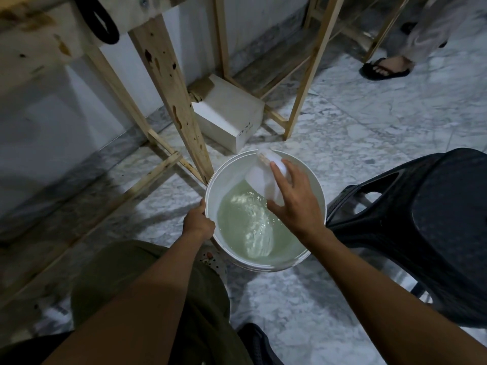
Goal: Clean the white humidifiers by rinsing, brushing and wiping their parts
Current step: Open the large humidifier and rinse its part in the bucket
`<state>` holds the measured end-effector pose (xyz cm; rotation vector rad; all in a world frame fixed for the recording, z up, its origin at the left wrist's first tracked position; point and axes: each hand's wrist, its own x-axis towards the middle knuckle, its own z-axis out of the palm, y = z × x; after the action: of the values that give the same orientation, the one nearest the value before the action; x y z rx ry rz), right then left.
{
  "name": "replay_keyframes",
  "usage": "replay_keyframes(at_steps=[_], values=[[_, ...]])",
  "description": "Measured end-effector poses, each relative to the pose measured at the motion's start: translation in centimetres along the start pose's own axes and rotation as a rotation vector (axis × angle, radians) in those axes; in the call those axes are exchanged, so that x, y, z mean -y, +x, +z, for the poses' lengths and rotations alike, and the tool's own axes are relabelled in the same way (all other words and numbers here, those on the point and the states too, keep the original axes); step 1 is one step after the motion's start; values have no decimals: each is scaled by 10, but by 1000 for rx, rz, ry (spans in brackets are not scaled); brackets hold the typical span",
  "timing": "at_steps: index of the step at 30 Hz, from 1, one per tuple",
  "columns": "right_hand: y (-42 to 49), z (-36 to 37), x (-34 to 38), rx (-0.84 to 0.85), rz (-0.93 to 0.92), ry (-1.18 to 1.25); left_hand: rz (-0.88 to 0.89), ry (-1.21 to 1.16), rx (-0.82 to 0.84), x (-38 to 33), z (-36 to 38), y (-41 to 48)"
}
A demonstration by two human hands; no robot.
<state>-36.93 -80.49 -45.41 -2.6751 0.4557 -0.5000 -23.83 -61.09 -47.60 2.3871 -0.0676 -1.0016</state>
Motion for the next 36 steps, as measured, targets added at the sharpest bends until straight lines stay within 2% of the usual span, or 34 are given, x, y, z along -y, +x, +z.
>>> replay_keyframes(at_steps=[15,25,29,33,36], values=[[-6,1,2,-59,59,37,9,-20,-3,4,3,4],[-7,1,-1,8,106,38,-11,-31,20,4,1,4],[1,-10,8,28,438,270,24,30,73,-5,-5,-5],[11,-28,16,4,833,647,145,-6,-14,-26,-19,-24],[19,-43,28,-10,963,800,229,-131,47,-45,-33,-43]])
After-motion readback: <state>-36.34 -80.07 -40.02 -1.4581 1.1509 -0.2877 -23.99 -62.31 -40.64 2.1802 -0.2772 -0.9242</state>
